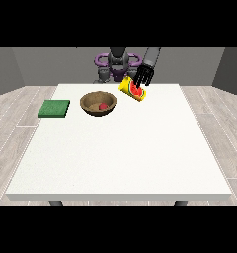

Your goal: Pick the cup and pour the ball into the bowl, then pick the bowl and place it on the pad

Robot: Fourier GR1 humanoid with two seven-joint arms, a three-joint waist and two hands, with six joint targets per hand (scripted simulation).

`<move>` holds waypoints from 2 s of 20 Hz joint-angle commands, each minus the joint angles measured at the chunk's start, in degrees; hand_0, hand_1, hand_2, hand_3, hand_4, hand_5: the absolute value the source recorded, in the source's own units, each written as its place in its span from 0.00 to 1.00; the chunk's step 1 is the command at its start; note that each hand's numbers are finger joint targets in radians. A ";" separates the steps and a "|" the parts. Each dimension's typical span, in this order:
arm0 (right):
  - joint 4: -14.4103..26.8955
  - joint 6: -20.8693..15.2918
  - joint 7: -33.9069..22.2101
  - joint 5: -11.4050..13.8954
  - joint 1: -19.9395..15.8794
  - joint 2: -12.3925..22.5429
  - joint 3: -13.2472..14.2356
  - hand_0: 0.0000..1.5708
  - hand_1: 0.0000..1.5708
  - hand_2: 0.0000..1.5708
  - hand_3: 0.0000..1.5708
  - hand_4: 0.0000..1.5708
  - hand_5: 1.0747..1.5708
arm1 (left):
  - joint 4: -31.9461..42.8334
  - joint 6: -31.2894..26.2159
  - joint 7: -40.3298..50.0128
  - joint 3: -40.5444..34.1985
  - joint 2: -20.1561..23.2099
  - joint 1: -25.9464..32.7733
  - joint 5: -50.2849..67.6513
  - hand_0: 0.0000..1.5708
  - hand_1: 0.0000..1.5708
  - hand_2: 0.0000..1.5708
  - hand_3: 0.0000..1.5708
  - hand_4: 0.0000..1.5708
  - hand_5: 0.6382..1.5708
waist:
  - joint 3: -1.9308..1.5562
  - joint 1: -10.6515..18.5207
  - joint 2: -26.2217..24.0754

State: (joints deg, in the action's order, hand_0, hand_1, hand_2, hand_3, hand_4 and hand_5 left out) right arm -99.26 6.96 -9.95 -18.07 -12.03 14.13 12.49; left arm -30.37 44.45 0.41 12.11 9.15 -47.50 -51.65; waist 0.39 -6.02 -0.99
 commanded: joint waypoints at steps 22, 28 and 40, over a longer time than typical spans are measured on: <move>-13.47 -12.97 -3.52 11.21 -3.46 -7.02 -7.73 0.00 0.00 0.00 0.00 0.31 0.99 | -15.81 -55.56 -34.81 -34.71 9.98 6.32 67.22 0.00 0.00 0.00 0.00 0.00 0.97 | -0.29 7.98 18.19; -2.24 -12.54 5.23 12.91 0.76 -12.42 -10.91 0.00 0.00 0.00 0.00 0.30 1.00 | -16.17 -57.32 -25.35 -34.66 19.25 1.66 66.76 0.00 0.00 0.00 0.00 0.00 0.94 | -0.42 7.96 17.63; 26.80 -3.65 23.50 5.93 -5.42 -10.83 -1.88 0.00 0.00 0.00 0.00 0.20 1.00 | -22.68 -58.65 -14.37 -33.46 28.44 -5.87 67.03 0.00 0.00 0.00 0.00 0.00 0.97 | -0.47 8.31 19.31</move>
State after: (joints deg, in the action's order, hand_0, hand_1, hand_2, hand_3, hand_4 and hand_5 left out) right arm -81.05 1.76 7.75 -11.95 -16.33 4.02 9.54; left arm -50.84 -13.97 -16.54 -22.24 36.45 -52.21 15.34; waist -0.07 1.70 18.60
